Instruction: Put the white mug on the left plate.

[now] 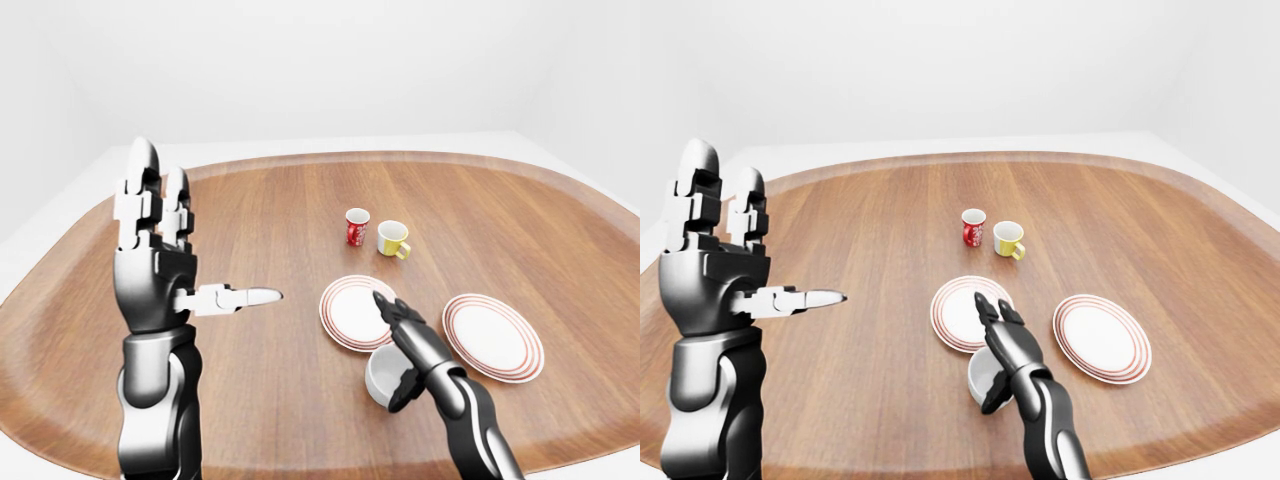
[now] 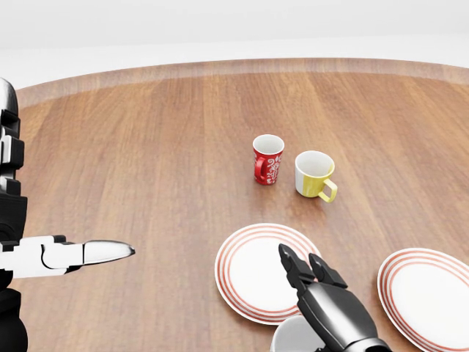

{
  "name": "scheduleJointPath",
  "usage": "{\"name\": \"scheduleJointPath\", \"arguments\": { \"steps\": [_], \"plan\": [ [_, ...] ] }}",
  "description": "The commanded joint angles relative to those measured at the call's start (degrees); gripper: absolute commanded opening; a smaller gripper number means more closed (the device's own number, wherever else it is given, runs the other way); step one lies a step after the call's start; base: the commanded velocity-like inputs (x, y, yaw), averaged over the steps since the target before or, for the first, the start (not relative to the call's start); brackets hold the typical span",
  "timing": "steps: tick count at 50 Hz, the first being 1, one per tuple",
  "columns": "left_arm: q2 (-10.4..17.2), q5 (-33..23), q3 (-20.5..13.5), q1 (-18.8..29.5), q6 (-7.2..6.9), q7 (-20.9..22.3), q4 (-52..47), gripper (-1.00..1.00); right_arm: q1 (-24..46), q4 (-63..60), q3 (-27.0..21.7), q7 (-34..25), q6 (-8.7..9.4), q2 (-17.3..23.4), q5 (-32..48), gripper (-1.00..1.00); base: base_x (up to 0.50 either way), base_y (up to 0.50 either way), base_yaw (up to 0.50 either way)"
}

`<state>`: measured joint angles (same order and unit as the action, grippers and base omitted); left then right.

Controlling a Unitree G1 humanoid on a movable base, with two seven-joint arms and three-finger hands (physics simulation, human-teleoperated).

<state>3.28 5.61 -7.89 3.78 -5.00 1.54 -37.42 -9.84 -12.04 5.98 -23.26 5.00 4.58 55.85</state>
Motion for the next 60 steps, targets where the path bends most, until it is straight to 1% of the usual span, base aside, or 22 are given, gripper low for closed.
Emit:
{"name": "scheduleJointPath", "arguments": {
  "steps": [1, 21, 27, 36, 40, 43, 51, 53, 54, 55, 56, 60],
  "plan": [
    [0.0, 0.0, 0.0, -0.1, 0.00, 0.0, -0.1, 0.98, -0.8, -0.4, 1.1, 0.4, 0.00, 0.0, 1.3, 1.00, 0.00, 0.00, 0.00],
    [0.0, 0.1, -0.1, 0.1, 0.00, 0.0, -0.1, 0.97, -0.9, 2.1, 2.2, 1.5, -0.08, 0.3, 2.7, 1.00, 0.00, 0.00, 0.00],
    [0.0, 0.0, 0.0, 0.0, 0.00, -0.1, 0.0, 0.97, -0.5, 4.0, 2.4, 2.2, -1.08, 0.4, 3.3, 1.00, 0.00, 0.00, 0.00],
    [-0.1, 0.0, 0.1, 0.0, 0.00, -0.1, 0.0, 0.97, 0.0, 4.9, 2.9, 2.2, -1.55, 0.2, 4.0, 1.00, 0.00, 0.00, 0.00],
    [0.0, 0.0, 0.1, 0.0, 0.00, -0.1, 0.0, 0.97, 0.3, 6.3, 3.4, 2.9, -2.33, 0.3, 4.5, 1.00, 0.00, 0.00, 0.00],
    [0.0, 0.0, 0.1, 0.0, 0.00, -0.1, 0.1, 0.97, 0.4, 6.6, 3.8, 2.9, -2.44, 0.1, 4.9, 1.00, 0.00, 0.00, 0.00],
    [0.0, 0.1, 0.0, 0.0, 0.00, -0.1, 0.3, 0.98, 1.1, 8.8, 4.1, 3.5, -3.39, 0.2, 5.2, 1.00, 0.00, 0.00, 0.00],
    [0.0, 0.1, 0.1, 0.0, 0.00, -0.1, 0.3, 0.98, 1.0, 9.3, 4.3, 3.6, -4.19, 0.4, 5.2, 1.00, 0.00, 0.00, 0.00],
    [0.0, 0.1, 0.1, 0.0, 0.00, -0.1, 0.3, 0.97, 0.8, 9.4, 4.4, 3.1, -4.68, 0.6, 5.0, 0.76, 0.00, 0.00, 0.00],
    [0.0, 0.1, 0.0, 0.1, 0.00, -0.1, 0.5, 0.97, 0.9, 9.3, 4.1, 3.4, -4.45, 0.2, 4.7, -1.00, 0.00, 0.00, 0.00],
    [0.0, 0.1, 0.0, 0.1, 0.00, -0.1, 0.6, 0.98, 0.6, 9.1, 4.3, 3.0, -4.84, 0.5, 4.7, -1.00, 0.00, 0.00, 0.00],
    [0.0, 0.0, 0.2, 0.0, 0.00, -0.1, 0.5, 0.98, 0.3, 8.3, 4.1, 2.5, -5.00, 0.5, 4.4, -1.00, 0.00, 0.00, 0.00]
  ]
}}
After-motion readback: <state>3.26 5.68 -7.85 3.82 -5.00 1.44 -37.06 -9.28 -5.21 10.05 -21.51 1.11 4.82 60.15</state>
